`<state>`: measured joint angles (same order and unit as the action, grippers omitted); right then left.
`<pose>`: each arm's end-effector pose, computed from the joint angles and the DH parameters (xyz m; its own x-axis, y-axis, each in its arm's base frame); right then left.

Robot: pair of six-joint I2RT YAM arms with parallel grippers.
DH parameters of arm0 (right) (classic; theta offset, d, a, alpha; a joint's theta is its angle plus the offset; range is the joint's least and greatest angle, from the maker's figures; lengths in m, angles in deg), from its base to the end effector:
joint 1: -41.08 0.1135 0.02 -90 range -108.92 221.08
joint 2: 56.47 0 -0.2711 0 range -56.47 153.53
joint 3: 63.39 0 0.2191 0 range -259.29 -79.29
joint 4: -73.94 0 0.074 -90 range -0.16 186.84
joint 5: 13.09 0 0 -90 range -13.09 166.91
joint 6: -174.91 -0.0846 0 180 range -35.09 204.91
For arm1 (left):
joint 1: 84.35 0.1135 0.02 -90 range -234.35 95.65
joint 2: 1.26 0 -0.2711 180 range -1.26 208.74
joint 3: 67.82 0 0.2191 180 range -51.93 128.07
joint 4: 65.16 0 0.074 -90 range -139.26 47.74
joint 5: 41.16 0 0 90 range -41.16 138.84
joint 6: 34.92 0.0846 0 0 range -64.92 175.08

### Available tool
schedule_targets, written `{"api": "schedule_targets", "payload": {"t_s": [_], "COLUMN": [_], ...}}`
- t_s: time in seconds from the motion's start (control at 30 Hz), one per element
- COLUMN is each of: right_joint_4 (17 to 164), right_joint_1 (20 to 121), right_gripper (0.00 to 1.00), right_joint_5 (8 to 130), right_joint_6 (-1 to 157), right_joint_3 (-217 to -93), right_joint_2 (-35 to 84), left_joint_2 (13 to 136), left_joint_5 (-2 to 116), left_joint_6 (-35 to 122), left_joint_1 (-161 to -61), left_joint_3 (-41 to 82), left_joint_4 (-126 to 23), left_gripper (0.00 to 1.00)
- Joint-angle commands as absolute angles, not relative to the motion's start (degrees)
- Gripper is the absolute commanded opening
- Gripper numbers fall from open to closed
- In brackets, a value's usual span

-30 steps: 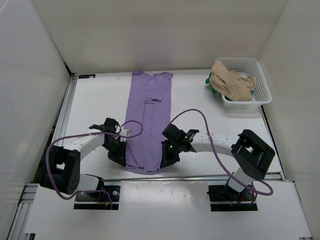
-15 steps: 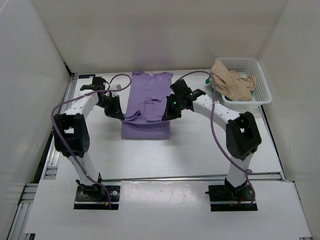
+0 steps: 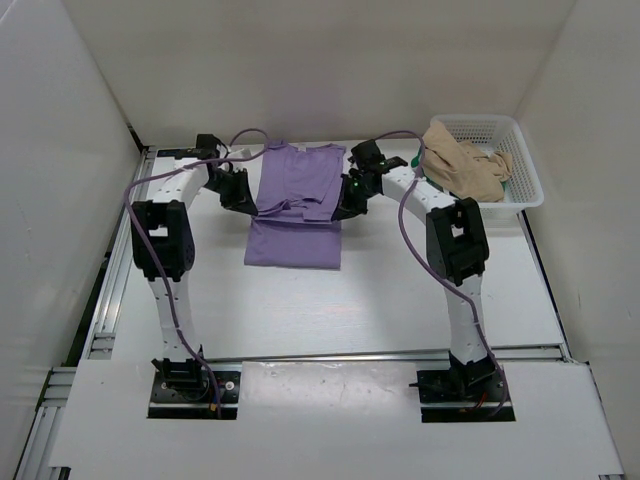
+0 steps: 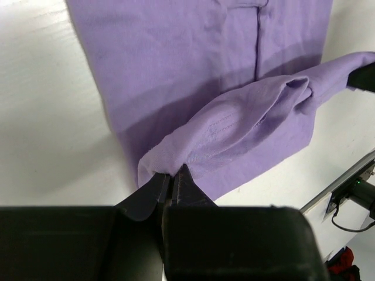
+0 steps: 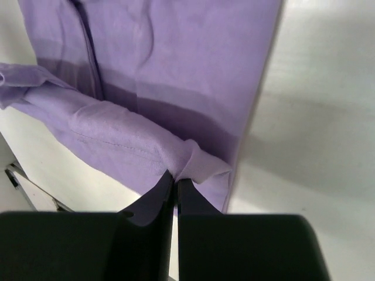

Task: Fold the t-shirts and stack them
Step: Fold the folded rectangular tshirt in 1/3 of the way

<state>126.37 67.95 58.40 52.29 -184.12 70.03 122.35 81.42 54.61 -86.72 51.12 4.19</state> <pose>0.4165 0.2411 0.1783 -0.9500 0.0917 -0.2984 -0.0780 0.8558 0.5113 0.4262 -0.0632 0.1818 -0.9620 0.0329 -0.2710 0.1751 0.8361 -0.5199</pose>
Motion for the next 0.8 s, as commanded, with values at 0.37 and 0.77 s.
{"api": "schedule_targets", "payload": {"t_s": [0.37,0.77], "right_joint_4": [126.31,123.68], "right_joint_1": [61.47,69.72], "right_gripper": [0.45,0.75], "right_joint_5": [57.83,55.03], "right_joint_6": [46.86,48.18], "right_joint_3": [-191.52,-162.70], "right_joint_2": [73.53,59.02], "left_joint_2": [127.59,112.56], "left_joint_5": [78.29,73.62], "left_joint_6": [55.08,55.08], "left_joint_1": [-85.49,-86.18], "left_joint_3": [66.28,37.13], "left_joint_4": [3.83,9.89], "left_gripper": [0.58,0.59]}}
